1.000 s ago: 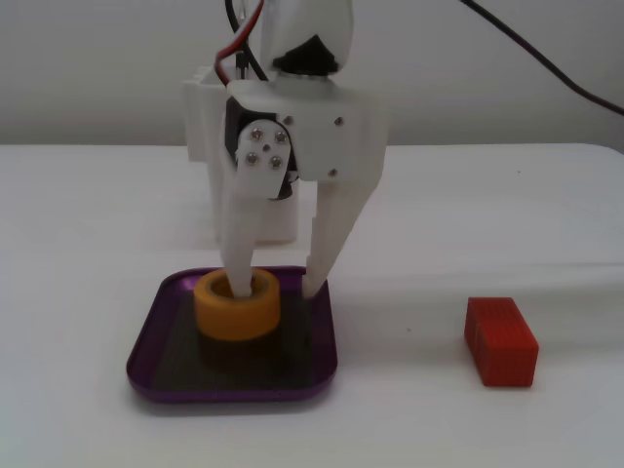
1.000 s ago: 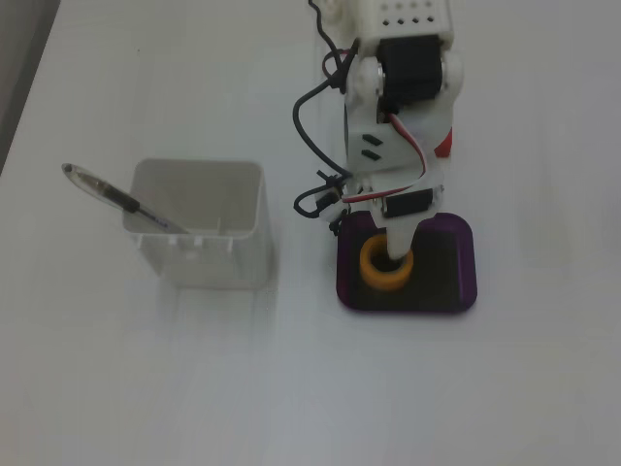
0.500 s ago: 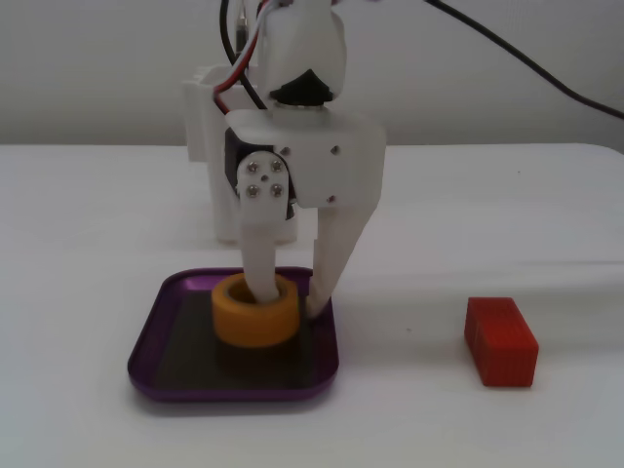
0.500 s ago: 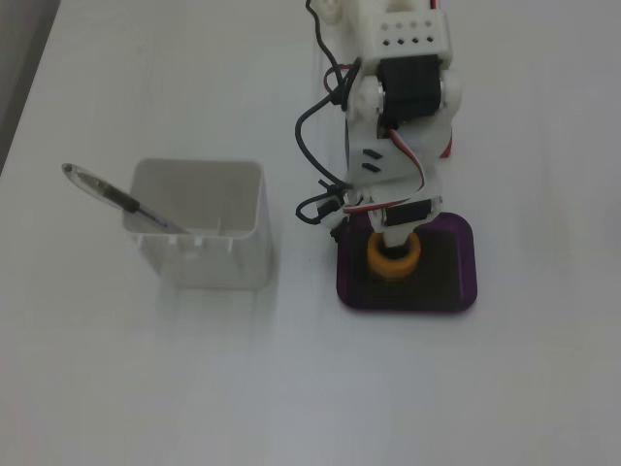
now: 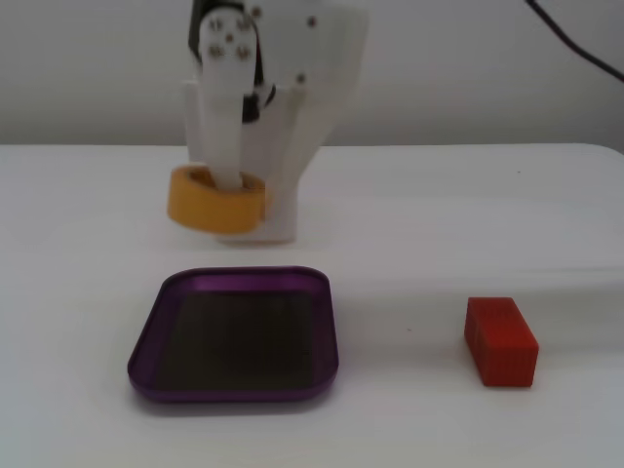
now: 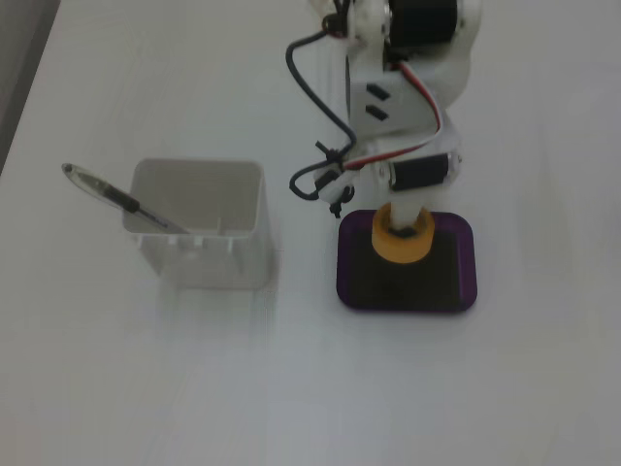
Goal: Remove the yellow tape from the box.
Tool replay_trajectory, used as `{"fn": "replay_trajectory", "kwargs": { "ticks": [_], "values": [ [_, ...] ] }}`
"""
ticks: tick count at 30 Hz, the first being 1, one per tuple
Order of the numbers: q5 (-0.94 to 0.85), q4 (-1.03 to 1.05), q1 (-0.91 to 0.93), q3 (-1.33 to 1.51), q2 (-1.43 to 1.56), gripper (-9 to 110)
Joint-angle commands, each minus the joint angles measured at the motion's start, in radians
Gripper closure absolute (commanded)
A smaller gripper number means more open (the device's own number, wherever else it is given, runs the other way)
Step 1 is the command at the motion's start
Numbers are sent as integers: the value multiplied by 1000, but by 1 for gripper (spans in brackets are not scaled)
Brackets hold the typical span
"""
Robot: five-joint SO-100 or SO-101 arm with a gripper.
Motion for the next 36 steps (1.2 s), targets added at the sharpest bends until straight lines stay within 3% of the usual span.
{"fn": "replay_trajectory", "kwargs": {
  "ticks": [1, 5, 14, 27, 36],
  "values": [
    [51, 83, 14, -230, 54, 102],
    [100, 84, 48, -140, 175, 102],
    [101, 51, 100, 465, 538, 102],
    [84, -354, 218, 1333, 891, 102],
    [84, -534, 202, 1664, 977, 102]
  ]
}}
